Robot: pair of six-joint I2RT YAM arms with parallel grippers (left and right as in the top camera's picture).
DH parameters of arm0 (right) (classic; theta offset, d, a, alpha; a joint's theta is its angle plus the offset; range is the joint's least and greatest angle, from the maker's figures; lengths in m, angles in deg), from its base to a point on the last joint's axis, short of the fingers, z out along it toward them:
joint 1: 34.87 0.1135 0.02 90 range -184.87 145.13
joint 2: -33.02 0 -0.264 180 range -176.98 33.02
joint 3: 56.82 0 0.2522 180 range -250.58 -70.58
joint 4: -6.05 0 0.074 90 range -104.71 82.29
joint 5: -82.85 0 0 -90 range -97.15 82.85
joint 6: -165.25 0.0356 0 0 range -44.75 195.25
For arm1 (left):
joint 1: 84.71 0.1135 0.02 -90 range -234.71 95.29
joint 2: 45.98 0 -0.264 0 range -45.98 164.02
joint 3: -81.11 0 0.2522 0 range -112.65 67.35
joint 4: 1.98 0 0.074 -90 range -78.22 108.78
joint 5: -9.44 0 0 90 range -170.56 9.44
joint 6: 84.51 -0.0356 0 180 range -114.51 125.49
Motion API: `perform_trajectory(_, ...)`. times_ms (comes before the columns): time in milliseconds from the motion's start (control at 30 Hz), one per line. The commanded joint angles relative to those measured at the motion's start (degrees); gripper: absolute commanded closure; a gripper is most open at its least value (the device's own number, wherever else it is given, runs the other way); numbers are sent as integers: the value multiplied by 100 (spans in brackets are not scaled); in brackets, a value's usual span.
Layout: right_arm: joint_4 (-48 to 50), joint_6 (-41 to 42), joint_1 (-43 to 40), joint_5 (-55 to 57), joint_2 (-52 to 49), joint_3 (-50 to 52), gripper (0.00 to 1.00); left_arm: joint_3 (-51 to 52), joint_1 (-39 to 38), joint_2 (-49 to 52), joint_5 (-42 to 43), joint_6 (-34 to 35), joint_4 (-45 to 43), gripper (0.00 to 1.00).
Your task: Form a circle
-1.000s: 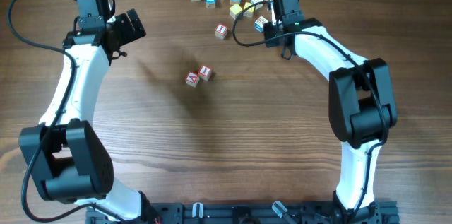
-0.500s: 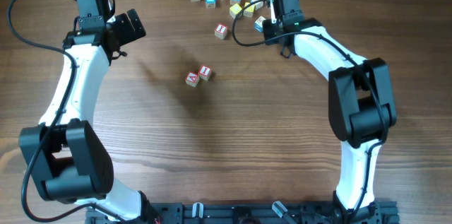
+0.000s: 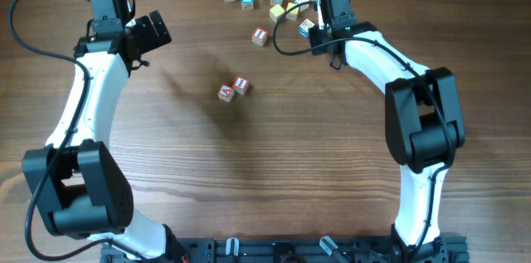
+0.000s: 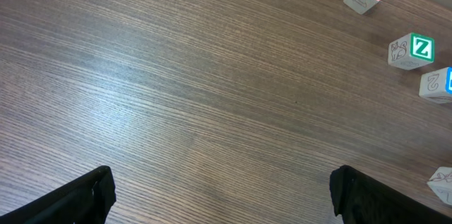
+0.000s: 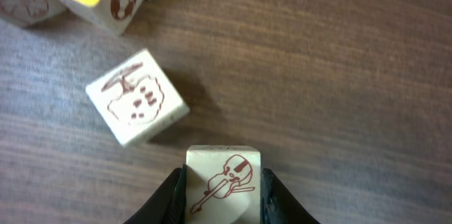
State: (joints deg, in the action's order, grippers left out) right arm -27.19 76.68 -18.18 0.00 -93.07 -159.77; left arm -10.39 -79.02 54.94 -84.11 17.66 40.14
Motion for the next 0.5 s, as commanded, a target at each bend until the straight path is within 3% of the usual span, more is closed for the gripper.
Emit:
perform_trajectory(0, -275, 33, 22, -24, 577, 4, 84, -28, 11, -52, 2, 52, -2, 0)
perform_trajectory(100, -741, 33, 131, -586, 1082, 4, 84, -28, 11, -52, 2, 52, -2, 0)
perform_trajectory(300, -2041, 588, 337, -3115, 1681, 4, 88, -28, 11, -52, 2, 52, -2, 0)
perform_trajectory(467, -2260, 1250, 509, -3335, 1561, 452, 89, -28, 11, -52, 2, 52, -2, 0)
